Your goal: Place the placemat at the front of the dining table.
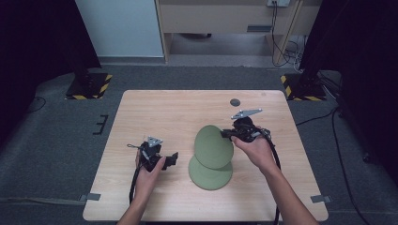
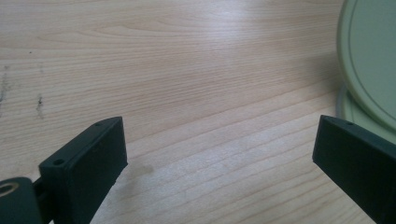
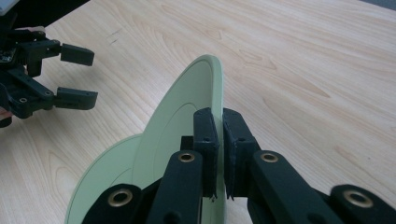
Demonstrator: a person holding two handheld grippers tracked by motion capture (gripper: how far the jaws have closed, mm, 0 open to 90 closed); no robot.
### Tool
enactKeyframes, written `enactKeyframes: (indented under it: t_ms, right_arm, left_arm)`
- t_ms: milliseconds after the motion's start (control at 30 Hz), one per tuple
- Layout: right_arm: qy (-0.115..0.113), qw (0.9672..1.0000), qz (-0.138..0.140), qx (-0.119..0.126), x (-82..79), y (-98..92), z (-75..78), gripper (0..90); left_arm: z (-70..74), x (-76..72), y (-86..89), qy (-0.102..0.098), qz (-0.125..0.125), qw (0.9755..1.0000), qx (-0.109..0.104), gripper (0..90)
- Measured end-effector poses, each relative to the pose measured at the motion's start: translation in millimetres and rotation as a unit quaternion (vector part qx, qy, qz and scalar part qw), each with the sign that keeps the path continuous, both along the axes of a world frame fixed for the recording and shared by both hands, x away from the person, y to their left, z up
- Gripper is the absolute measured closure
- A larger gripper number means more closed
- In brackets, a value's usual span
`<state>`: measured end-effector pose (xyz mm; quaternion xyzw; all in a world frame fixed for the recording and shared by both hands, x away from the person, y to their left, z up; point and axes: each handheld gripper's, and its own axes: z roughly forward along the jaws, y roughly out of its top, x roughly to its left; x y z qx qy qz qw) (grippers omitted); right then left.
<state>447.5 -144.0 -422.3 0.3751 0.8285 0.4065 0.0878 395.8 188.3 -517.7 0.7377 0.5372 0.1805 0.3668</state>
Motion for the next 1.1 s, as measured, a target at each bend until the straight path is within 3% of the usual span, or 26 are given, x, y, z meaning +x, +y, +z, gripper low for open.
enactKeyframes:
  t_ms: [500, 800, 1100]
  right_arm:
    - [0.004, 0.9988, -0.018, 0.045, 14.8, -8.0, 8.3, 85.8]
    - [-0.001, 0.9985, -0.027, 0.048, 23.9, -9.3, 19.1, 85.9]
    - [-0.004, 0.9983, -0.034, 0.047, 33.6, -10.0, 21.6, 85.8]
  left_arm:
    - [-7.5, 4.1, 4.3, 0.017, 0.013, 0.9992, 0.034, 2.4]
    - [-12.7, 8.4, 9.6, 0.030, 0.021, 0.9987, 0.037, 2.8]
    - [-14.6, 8.6, 7.8, 0.025, 0.016, 0.9981, 0.053, 2.7]
